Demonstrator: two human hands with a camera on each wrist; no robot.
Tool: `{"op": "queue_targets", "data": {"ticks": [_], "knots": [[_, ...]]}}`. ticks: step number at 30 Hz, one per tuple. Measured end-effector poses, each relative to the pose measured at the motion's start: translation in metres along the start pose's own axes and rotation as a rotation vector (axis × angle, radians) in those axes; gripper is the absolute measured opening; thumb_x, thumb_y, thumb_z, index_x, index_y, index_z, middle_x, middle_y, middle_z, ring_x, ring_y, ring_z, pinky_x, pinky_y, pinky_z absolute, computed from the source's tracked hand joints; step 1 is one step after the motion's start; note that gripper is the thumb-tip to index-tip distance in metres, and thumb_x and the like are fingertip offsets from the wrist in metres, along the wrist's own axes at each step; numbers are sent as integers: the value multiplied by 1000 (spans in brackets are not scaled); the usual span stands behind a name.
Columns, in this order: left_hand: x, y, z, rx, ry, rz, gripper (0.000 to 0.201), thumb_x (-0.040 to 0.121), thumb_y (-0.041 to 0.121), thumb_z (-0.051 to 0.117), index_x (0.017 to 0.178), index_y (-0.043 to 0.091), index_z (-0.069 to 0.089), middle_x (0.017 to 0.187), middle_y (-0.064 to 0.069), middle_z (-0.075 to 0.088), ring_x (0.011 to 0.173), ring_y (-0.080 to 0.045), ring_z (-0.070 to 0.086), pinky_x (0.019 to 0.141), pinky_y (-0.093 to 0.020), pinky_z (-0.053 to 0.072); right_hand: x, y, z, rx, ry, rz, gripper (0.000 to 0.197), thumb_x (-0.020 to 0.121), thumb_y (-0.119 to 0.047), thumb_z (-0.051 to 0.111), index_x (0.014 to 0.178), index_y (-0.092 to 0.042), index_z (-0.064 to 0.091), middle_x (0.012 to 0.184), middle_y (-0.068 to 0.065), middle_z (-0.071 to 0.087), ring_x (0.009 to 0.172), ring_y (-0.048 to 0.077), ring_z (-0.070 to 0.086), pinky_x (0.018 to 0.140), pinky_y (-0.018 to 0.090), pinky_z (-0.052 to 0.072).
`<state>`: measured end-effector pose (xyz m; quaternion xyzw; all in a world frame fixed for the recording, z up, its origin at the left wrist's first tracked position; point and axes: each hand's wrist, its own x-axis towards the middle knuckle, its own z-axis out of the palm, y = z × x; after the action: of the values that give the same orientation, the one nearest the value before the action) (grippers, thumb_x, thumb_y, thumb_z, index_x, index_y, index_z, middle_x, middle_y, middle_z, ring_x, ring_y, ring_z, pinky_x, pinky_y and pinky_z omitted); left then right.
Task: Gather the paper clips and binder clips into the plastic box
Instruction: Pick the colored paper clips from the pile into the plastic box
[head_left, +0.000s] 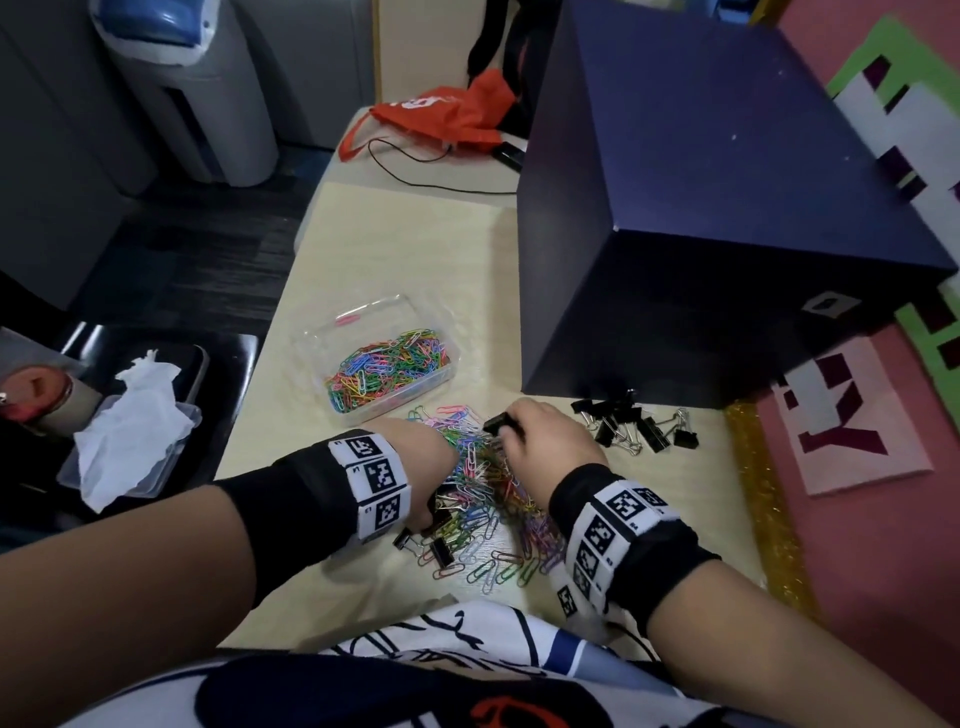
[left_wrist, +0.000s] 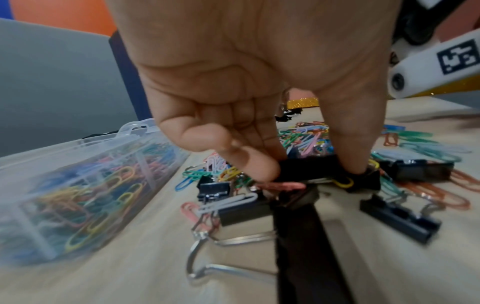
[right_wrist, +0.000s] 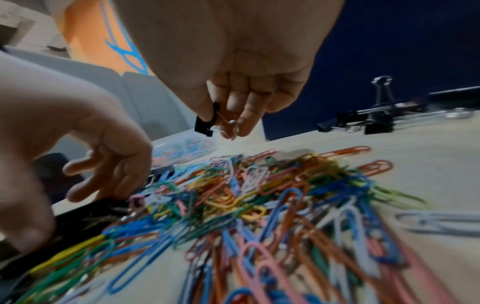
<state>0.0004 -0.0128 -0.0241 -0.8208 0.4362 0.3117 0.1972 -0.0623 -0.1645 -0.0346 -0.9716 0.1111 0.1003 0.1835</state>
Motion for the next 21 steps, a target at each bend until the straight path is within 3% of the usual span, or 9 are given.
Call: {"op": "queue_targets", "data": {"ticks": [4,8,10,12,14,17,19,21], "knots": [[-1,0,-7,-2,28,40,35,79,41,65,101,15,61,90,-4,65,82,-24,62,62,-32,48,1,26,-13,156,110,309,24,96,-28,45,120,-24,44,103,1,65,86,23,60,75,33,50],[3,-6,-17,-85,108,66,19,82,35,58,85,18,65,75,1,59,73,-21,56,63,-31,49,0,53,-18,179,197,475,39,92,-22,52,130,-19,42,125,6,54,111,26,55,95,40,47],[6,-9,-25,-73,122,86,19,86,30,53,84,16,64,74,0,56,72,-21,53,65,-30,48,-3,60,-20,179,217,523,35,91,-19,53,125,-16,47,125,9,50,112,27,53,95,36,46],[8,-11,-34,-76,136,96,23,89,31,51,90,14,65,77,0,56,74,-20,53,65,-29,44,-6,61,-21,138,150,548,27,92,-18,50,118,-14,53,121,10,54,106,26,56,87,31,46],[10,-12,-41,-139,163,90,22,90,33,51,93,15,63,76,2,55,77,-19,54,67,-29,45,-7,61,-17,49,-8,579,28,94,-15,44,119,-10,55,119,11,59,105,27,59,83,30,47],[15,-10,-49,-224,259,81,20,91,32,50,97,17,62,81,1,61,82,-20,58,76,-32,50,-11,60,-7,-2,-184,624,35,95,-17,45,128,-6,51,125,14,59,111,28,59,89,33,49],[21,-5,-52,-318,375,99,26,93,30,50,115,20,60,98,0,68,93,-20,61,82,-30,50,-12,59,-1,3,-217,620,39,94,-17,49,131,-8,50,130,13,56,116,27,56,95,33,48],[25,-2,-53,-427,396,128,42,94,30,50,135,24,45,112,5,67,101,-17,62,87,-29,48,-13,57,0,14,-225,608,41,91,-17,53,132,-8,49,132,13,53,118,26,54,97,33,47]]}}
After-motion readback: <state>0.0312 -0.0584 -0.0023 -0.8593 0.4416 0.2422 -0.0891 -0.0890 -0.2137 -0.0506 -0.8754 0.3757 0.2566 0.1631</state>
